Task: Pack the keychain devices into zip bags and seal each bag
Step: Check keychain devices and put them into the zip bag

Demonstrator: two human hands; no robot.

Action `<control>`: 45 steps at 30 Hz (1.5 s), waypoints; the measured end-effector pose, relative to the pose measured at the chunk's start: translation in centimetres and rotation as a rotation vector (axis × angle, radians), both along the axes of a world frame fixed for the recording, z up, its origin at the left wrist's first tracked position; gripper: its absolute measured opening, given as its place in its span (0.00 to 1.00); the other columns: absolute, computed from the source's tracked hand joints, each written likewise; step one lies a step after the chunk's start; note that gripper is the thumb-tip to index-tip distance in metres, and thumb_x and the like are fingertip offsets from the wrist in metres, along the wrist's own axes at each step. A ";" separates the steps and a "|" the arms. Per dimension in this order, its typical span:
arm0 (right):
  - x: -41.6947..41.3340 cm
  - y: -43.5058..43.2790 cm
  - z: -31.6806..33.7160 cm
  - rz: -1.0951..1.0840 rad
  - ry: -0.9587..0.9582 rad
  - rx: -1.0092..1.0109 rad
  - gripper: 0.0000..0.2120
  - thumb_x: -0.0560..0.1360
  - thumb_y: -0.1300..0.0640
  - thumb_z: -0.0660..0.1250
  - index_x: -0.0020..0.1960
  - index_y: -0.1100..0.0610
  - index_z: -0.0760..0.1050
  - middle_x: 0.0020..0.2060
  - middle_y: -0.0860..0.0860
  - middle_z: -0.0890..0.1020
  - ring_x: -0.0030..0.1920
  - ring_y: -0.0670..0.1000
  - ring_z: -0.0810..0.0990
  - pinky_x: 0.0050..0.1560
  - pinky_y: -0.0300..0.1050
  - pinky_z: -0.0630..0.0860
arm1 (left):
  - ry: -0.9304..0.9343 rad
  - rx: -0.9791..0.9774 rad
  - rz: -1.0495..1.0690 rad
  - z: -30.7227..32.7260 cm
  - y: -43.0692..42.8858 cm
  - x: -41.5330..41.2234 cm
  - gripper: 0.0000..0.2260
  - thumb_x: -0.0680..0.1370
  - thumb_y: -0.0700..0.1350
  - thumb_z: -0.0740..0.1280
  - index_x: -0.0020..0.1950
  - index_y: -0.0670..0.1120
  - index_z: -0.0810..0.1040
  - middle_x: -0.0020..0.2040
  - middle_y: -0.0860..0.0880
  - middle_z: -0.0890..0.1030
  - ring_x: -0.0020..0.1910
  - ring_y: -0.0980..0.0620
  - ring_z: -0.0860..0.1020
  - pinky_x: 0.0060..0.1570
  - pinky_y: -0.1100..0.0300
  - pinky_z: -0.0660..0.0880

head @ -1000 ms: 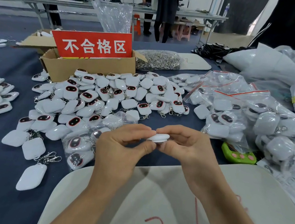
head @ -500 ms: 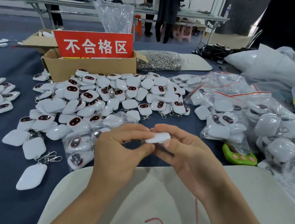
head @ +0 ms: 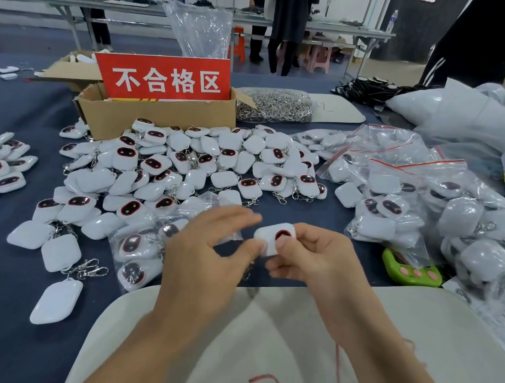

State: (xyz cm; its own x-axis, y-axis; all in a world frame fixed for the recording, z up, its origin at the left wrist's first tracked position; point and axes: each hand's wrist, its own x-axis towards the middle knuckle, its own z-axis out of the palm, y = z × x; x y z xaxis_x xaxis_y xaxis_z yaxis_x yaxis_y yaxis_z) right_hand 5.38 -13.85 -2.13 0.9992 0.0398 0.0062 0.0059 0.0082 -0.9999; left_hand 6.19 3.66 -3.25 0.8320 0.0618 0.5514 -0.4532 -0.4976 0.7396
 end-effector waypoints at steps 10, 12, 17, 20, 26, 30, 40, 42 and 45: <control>1.8 0.6 -1.1 -0.399 0.027 -0.081 0.07 0.78 0.54 0.73 0.49 0.53 0.75 0.30 0.55 0.84 0.28 0.49 0.79 0.36 0.47 0.76 | 0.309 0.461 0.257 -0.5 3.0 2.4 0.41 0.71 0.52 0.76 0.81 0.59 0.60 0.62 0.59 0.82 0.61 0.51 0.74 0.65 0.62 0.57; 2.1 1.3 -0.7 -0.390 0.051 -0.061 0.08 0.78 0.54 0.74 0.48 0.55 0.76 0.28 0.55 0.83 0.27 0.49 0.77 0.35 0.46 0.75 | 0.231 0.422 0.285 -0.6 2.5 2.1 0.39 0.72 0.51 0.77 0.79 0.59 0.64 0.59 0.60 0.83 0.58 0.54 0.73 0.58 0.67 0.53; 2.1 4.0 -0.2 -0.192 0.139 -0.010 0.08 0.76 0.54 0.75 0.43 0.56 0.79 0.23 0.52 0.77 0.23 0.49 0.71 0.26 0.39 0.68 | 0.184 0.397 0.178 -0.3 1.2 1.3 0.38 0.69 0.45 0.77 0.77 0.58 0.67 0.57 0.60 0.83 0.58 0.51 0.76 0.60 0.67 0.56; 1.8 5.7 0.5 -0.040 0.116 0.066 0.07 0.76 0.60 0.73 0.39 0.53 0.84 0.27 0.51 0.79 0.23 0.48 0.68 0.25 0.35 0.66 | 0.174 0.384 0.142 -0.1 0.6 1.1 0.42 0.64 0.38 0.78 0.76 0.56 0.70 0.51 0.61 0.80 0.53 0.61 0.71 0.57 0.67 0.58; 3.0 6.5 2.1 0.186 -0.068 -0.769 0.17 0.78 0.58 0.65 0.30 0.50 0.73 0.25 0.45 0.73 0.29 0.47 0.72 0.34 0.44 0.67 | 0.065 0.284 0.056 0.2 0.9 0.4 0.39 0.62 0.30 0.71 0.72 0.51 0.77 0.50 0.63 0.81 0.50 0.65 0.68 0.58 0.72 0.63; 3.8 6.5 3.1 0.060 -0.152 -0.621 0.15 0.75 0.54 0.64 0.30 0.49 0.78 0.23 0.47 0.76 0.26 0.43 0.71 0.30 0.37 0.68 | 0.107 -0.001 0.068 0.6 1.6 0.5 0.35 0.69 0.33 0.63 0.71 0.62 0.75 0.53 0.73 0.76 0.57 0.69 0.74 0.57 0.81 0.63; 8.8 7.0 -0.6 0.146 -0.161 -1.036 0.24 0.79 0.63 0.62 0.73 0.52 0.71 0.66 0.52 0.76 0.66 0.56 0.71 0.65 0.48 0.68 | -0.213 -0.547 0.331 3.8 5.2 1.6 0.18 0.82 0.37 0.63 0.70 0.50 0.77 0.58 0.62 0.84 0.61 0.62 0.81 0.56 0.73 0.74; 8.9 7.0 -1.3 0.106 -0.298 -1.096 0.11 0.79 0.61 0.63 0.60 0.53 0.74 0.56 0.51 0.76 0.57 0.57 0.72 0.57 0.48 0.68 | -0.174 -0.435 0.266 3.5 4.6 0.9 0.20 0.83 0.41 0.63 0.75 0.55 0.72 0.65 0.64 0.81 0.66 0.65 0.76 0.60 0.74 0.71; 8.6 6.6 -1.4 0.077 -0.319 -1.283 0.11 0.80 0.56 0.62 0.63 0.54 0.73 0.58 0.52 0.77 0.60 0.57 0.74 0.56 0.50 0.68 | 0.095 -0.048 0.081 1.7 1.9 -0.2 0.27 0.81 0.48 0.67 0.78 0.62 0.64 0.73 0.65 0.72 0.72 0.67 0.67 0.72 0.66 0.65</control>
